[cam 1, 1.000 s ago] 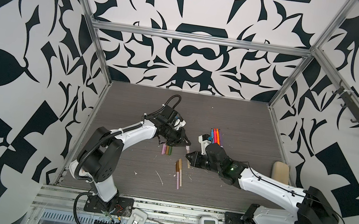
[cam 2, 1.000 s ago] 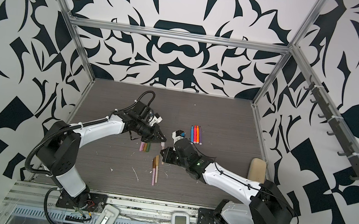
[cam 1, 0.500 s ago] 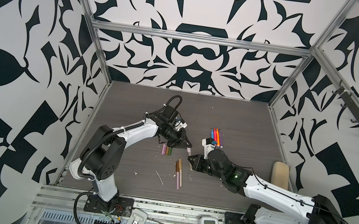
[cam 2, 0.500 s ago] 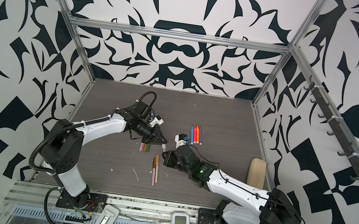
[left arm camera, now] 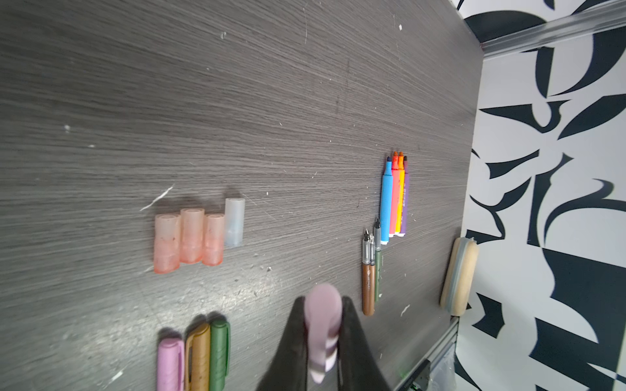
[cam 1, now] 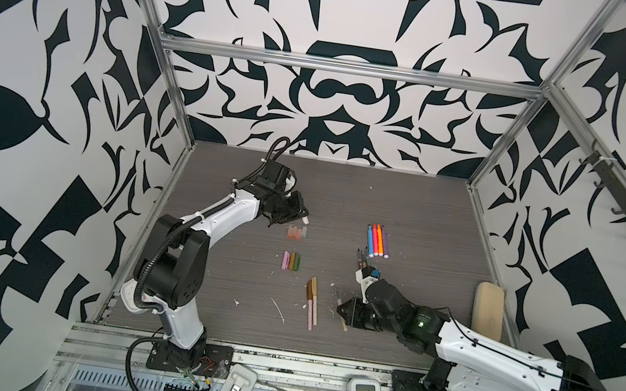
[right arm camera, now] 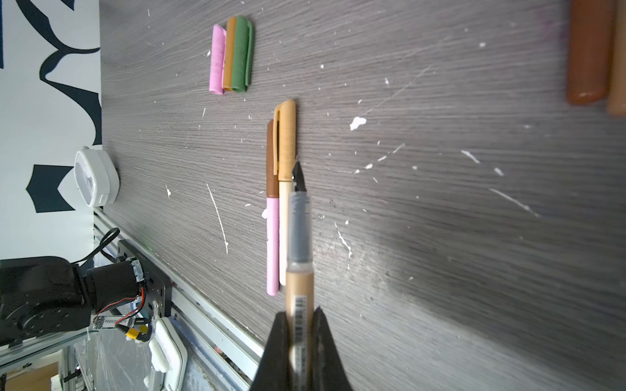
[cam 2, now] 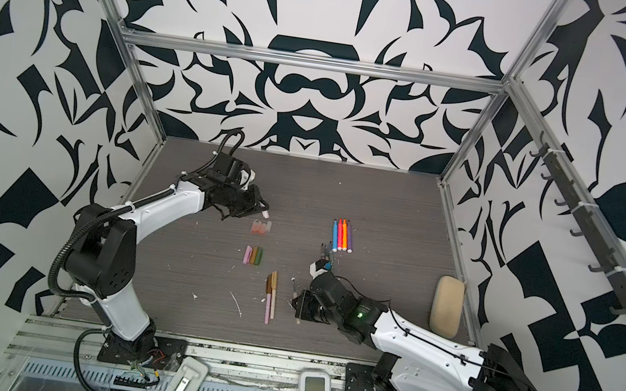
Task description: Open the pen caps
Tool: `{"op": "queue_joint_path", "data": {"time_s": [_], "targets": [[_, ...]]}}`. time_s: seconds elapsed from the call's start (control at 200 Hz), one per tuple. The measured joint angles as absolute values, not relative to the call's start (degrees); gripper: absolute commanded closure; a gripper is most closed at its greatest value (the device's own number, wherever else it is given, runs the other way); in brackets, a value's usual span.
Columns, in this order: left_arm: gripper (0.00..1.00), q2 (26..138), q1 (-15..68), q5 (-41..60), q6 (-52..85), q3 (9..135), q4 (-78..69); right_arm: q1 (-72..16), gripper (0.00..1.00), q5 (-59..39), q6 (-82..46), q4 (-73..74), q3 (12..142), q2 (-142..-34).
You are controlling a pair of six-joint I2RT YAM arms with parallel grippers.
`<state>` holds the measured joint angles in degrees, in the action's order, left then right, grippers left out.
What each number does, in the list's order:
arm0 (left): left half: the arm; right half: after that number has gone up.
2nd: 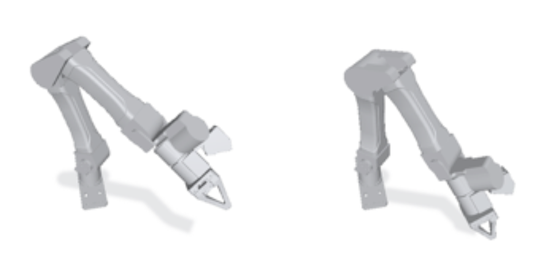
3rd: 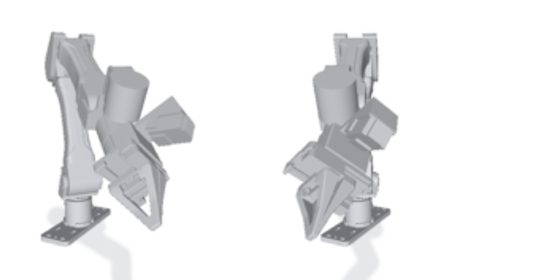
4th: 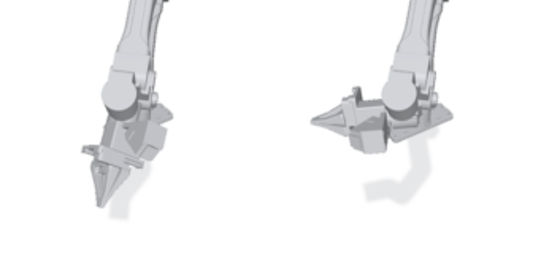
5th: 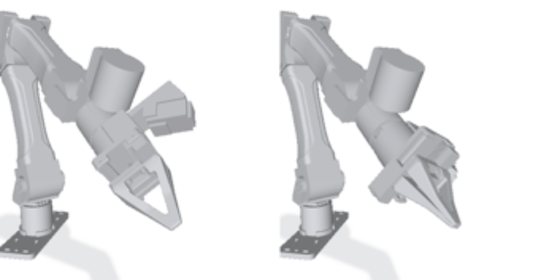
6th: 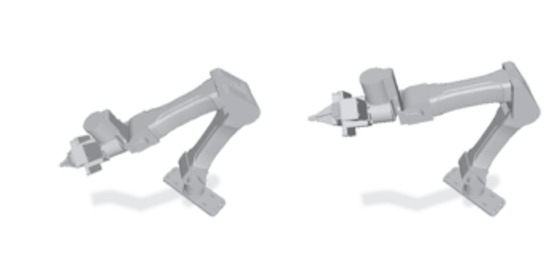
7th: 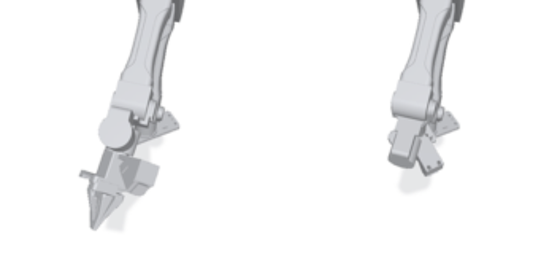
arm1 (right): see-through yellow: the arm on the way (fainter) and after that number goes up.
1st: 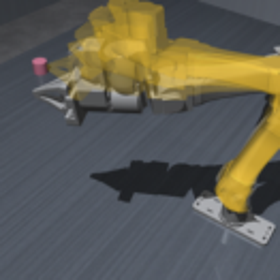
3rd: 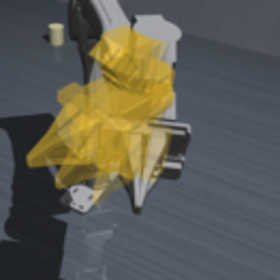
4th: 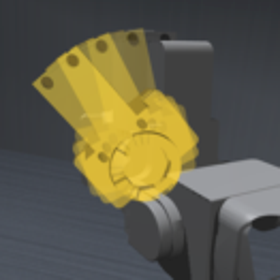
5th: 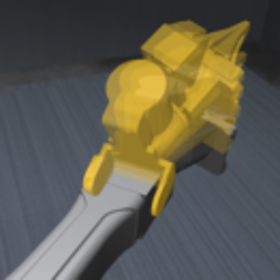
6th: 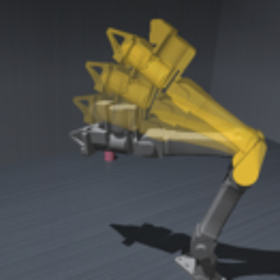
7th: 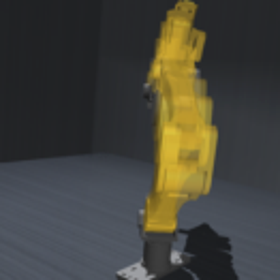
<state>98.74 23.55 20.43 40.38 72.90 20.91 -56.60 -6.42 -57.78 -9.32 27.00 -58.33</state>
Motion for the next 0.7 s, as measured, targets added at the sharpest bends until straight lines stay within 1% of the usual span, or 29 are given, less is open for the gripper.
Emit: {"op": "queue_joint_path", "data": {"time_s": [0.22,0.52,0.7], "targets": [[1.0,97.65,23.59,19.51,38.44,69.21,20.58,-56.6,1.0,-6.42,-57.76,-9.91,27.0,-58.22],[1.0,95.37,19.16,17.98,36.36,59.0,20.86,-56.45,1.0,-6.42,-57.74,-10.02,27.0,-59.86],[1.0,95.0,18.63,16.4,33.95,57.65,22.74,-56.34,1.0,-6.44,-57.63,-10.02,27.05,-61.69]]}}
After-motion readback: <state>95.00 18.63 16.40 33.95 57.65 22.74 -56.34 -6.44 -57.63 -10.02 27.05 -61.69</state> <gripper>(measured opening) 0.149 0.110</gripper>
